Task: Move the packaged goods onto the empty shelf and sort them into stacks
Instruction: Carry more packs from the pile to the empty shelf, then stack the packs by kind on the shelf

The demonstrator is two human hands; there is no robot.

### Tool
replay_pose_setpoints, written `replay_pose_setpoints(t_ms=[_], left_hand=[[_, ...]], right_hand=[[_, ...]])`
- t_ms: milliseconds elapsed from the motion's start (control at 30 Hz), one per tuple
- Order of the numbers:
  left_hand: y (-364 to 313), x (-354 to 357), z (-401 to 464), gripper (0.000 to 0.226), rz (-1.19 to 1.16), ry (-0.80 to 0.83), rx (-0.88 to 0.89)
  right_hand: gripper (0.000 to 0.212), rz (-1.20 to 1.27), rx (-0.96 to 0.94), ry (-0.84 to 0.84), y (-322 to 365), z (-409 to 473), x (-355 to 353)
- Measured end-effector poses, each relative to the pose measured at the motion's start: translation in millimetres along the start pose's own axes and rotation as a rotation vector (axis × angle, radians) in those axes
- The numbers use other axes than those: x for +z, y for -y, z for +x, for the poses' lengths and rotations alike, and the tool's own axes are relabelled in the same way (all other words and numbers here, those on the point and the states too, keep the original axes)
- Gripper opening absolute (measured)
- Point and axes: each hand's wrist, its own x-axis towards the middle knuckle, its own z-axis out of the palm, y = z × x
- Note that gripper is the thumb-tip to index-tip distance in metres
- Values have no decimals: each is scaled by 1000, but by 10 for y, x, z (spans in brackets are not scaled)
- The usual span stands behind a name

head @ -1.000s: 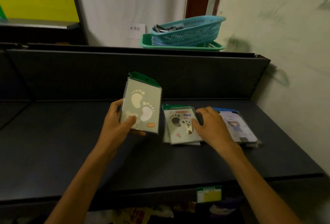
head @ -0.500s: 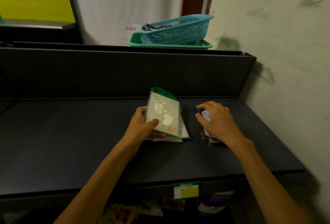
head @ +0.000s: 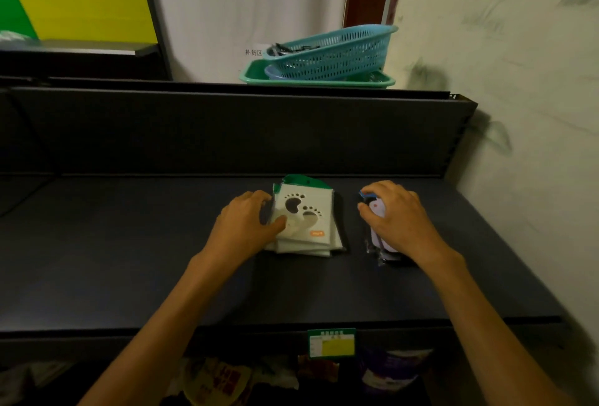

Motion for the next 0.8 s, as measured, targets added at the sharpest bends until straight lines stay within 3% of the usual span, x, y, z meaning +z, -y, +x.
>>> replay_pose_setpoints(t_ms=[233, 567, 800], left_hand=[[371, -325, -249, 60, 277, -8, 29], [1257, -906, -788, 59, 294, -60, -98], [2169, -1501, -1363, 58, 307, -83, -155]], right_hand=[[40, 11, -101, 116, 419, 60, 210], [40, 31, -221, 220, 1540, 40, 623], [44, 24, -266, 327, 2685, -162, 932]])
